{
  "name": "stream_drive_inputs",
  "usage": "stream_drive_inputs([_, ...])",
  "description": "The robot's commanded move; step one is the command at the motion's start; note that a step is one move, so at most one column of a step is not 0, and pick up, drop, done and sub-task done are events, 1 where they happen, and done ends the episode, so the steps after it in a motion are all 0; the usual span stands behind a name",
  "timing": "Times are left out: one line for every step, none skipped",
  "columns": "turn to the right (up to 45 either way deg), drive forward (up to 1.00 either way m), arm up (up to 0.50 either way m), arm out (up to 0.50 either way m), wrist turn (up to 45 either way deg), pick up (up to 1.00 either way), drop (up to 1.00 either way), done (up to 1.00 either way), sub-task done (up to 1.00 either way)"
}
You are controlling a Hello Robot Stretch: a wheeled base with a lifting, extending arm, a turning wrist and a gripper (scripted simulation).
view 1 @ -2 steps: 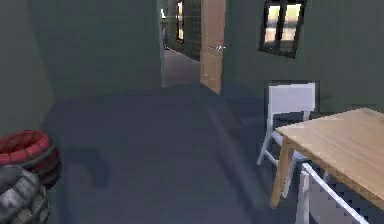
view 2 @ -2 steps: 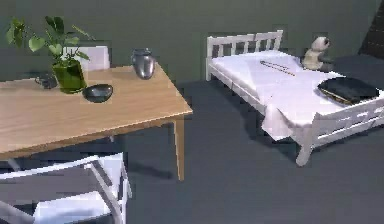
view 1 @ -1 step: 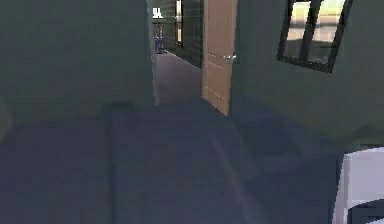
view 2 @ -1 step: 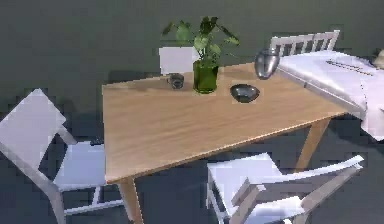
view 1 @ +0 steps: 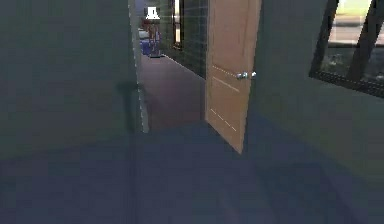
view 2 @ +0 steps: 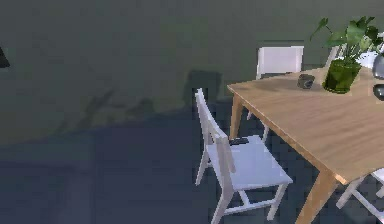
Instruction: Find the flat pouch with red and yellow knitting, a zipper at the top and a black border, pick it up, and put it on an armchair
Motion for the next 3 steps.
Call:
stream_drive_inputs([-3.0, 0.00, 0.00, 0.00, 0.0, 0.00, 0.00, 0.00, 0.00])
stream_drive_inputs([0.0, 1.00, 0.00, 0.00, 0.0, 0.00, 0.00, 0.00, 0.00])
stream_drive_inputs([0.0, 1.00, 0.00, 0.00, 0.0, 0.00, 0.00, 0.00, 0.00])
